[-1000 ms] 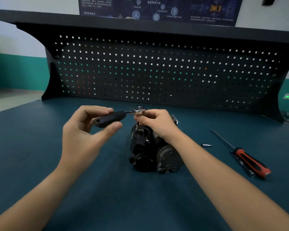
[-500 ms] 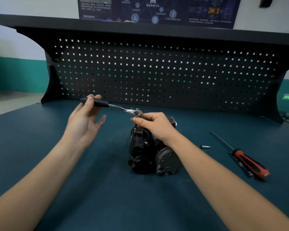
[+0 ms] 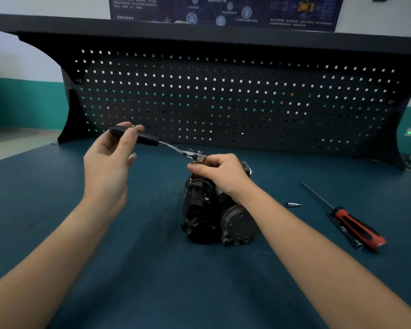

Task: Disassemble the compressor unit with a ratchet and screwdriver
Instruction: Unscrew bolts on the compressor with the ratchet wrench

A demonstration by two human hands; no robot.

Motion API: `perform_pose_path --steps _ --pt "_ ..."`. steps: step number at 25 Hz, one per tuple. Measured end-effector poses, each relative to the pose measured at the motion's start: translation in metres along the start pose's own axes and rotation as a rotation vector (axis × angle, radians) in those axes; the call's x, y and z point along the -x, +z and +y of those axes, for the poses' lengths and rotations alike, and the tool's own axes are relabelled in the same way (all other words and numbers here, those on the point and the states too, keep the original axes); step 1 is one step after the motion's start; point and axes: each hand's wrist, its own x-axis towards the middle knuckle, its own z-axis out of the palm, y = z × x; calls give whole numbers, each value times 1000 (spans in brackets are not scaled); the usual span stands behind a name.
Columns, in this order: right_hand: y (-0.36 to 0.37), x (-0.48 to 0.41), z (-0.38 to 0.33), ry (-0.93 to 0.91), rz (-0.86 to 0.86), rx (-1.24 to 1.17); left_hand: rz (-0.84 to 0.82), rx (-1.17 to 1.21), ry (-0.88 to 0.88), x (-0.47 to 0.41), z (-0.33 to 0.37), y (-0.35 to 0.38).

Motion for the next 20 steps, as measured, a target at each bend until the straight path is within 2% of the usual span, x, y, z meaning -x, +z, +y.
perform_pose_path --steps 5,8,12,15,18,20 --pt "1 -1 0 -4 -26 30 -112 164 -421 -41 -25 2" --pt "1 -1 2 0 -11 53 -106 215 -480 -45 -29 7" --pt "1 -2 5 -24 41 126 -59 244 -285 -22 -16 -13" --pt "2 -3 6 -41 39 179 -24 137 -78 15 0 -26" --pt "2 -3 5 -39 35 147 -129 -48 157 51 16 -18" --pt "2 -1 5 -31 12 109 -199 -114 224 62 20 -11"
